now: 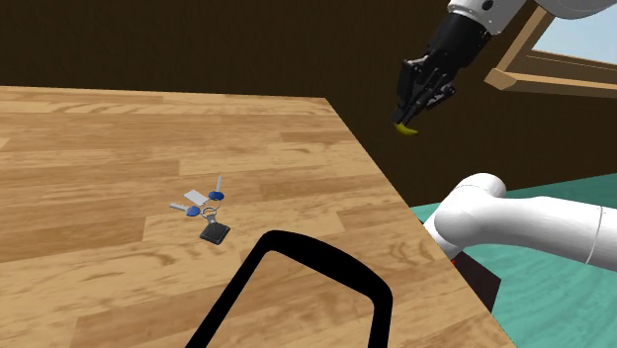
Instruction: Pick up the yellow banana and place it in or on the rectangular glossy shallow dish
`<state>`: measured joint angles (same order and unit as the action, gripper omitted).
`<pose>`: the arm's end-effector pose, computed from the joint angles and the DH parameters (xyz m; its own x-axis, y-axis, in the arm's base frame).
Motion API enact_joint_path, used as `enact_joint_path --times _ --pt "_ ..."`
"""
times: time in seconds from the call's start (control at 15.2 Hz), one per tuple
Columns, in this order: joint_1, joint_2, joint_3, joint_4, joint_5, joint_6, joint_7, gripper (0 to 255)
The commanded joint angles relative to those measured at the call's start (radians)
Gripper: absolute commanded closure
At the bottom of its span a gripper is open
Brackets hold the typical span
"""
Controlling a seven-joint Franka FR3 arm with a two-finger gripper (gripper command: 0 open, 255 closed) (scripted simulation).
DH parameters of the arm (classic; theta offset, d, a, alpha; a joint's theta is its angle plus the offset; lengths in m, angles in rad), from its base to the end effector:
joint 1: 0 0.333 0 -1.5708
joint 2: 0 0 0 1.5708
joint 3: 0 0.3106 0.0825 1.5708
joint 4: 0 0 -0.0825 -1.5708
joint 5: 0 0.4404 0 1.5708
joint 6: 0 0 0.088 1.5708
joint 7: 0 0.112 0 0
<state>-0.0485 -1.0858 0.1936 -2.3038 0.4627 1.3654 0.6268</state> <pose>0.2449 0.1280 0.6782 0.9037 -0.4264 -0.0389 -0.4181 -0.8592 -0.2949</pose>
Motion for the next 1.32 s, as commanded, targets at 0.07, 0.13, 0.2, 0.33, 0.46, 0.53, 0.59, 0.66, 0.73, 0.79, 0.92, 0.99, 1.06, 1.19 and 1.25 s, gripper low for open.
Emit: enact_joint_path --times 0.07,0.13,0.2,0.33,0.46,0.53,0.59,0.66,0.73,0.79,0.92,0.99,1.06,1.19,1.25 --pt "0.007 -0.004 0.063 0.019 0.052 0.003 0.06 255" --pt "0.01 -0.005 0.088 0.026 0.072 0.007 0.083 255" --pt "0.012 -0.005 0.113 0.033 0.092 0.01 0.105 255" --pt "0.014 -0.002 0.163 0.052 0.131 0.019 0.15 255" --pt "0.015 0.004 0.213 0.075 0.168 0.029 0.194 255" --pt "0.014 0.009 0.238 0.088 0.185 0.034 0.216 255" --pt "0.013 0.015 0.263 0.102 0.203 0.04 0.237 255" --pt "0.01 0.021 0.288 0.117 0.22 0.046 0.259 255" --pt "0.008 0.028 0.314 0.133 0.236 0.052 0.281 255" --pt "0.004 0.036 0.339 0.15 0.251 0.058 0.302 255" --pt "-0.006 0.053 0.39 0.188 0.28 0.071 0.345 255" --pt "-0.012 0.063 0.416 0.209 0.293 0.078 0.366 255" --pt "-0.019 0.073 0.443 0.231 0.306 0.085 0.387 255" --pt "-0.037 0.095 0.496 0.277 0.33 0.098 0.43 255" --pt "-0.048 0.106 0.523 0.302 0.341 0.105 0.451 255"
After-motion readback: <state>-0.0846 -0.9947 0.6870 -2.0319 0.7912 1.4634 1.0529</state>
